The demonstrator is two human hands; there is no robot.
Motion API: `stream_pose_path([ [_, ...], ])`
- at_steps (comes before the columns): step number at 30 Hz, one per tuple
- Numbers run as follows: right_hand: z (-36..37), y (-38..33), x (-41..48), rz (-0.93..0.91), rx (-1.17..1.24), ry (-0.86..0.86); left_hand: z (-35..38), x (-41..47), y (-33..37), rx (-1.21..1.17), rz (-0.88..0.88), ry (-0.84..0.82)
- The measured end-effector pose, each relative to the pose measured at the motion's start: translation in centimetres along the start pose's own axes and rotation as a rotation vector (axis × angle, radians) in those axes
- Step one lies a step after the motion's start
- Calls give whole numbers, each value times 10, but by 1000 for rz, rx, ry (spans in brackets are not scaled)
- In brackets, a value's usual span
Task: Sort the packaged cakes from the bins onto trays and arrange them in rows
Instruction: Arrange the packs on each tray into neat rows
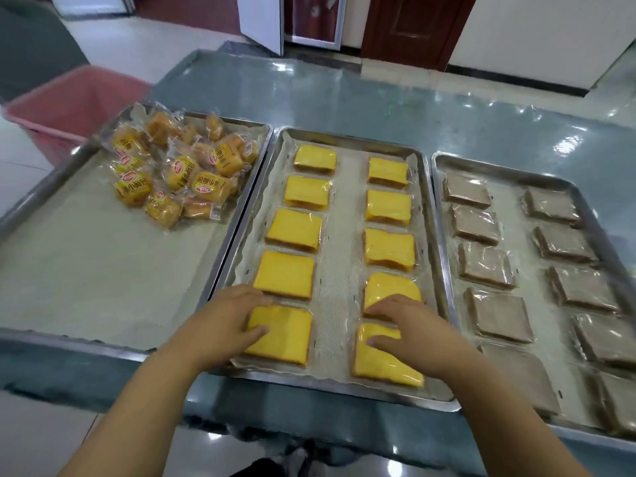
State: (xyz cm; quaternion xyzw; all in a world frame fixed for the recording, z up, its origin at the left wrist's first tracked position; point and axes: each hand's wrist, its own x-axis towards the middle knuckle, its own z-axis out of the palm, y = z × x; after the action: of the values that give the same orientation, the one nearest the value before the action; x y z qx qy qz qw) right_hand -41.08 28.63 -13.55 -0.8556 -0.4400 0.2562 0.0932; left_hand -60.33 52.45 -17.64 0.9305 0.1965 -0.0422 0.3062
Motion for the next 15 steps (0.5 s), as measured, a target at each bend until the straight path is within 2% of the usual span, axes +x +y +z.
stream_pose_path([
  [4, -6, -32, 18, -25, -6, -18, -21, -11, -15, -59, -63, 117],
  [9, -3, -81, 58, -35, -25, -61, -51, -13, -62, -58, -174, 145],
  [15, 12, -151, 125, -9, -8, -57, -102, 6, -147, -38, -219, 130],
])
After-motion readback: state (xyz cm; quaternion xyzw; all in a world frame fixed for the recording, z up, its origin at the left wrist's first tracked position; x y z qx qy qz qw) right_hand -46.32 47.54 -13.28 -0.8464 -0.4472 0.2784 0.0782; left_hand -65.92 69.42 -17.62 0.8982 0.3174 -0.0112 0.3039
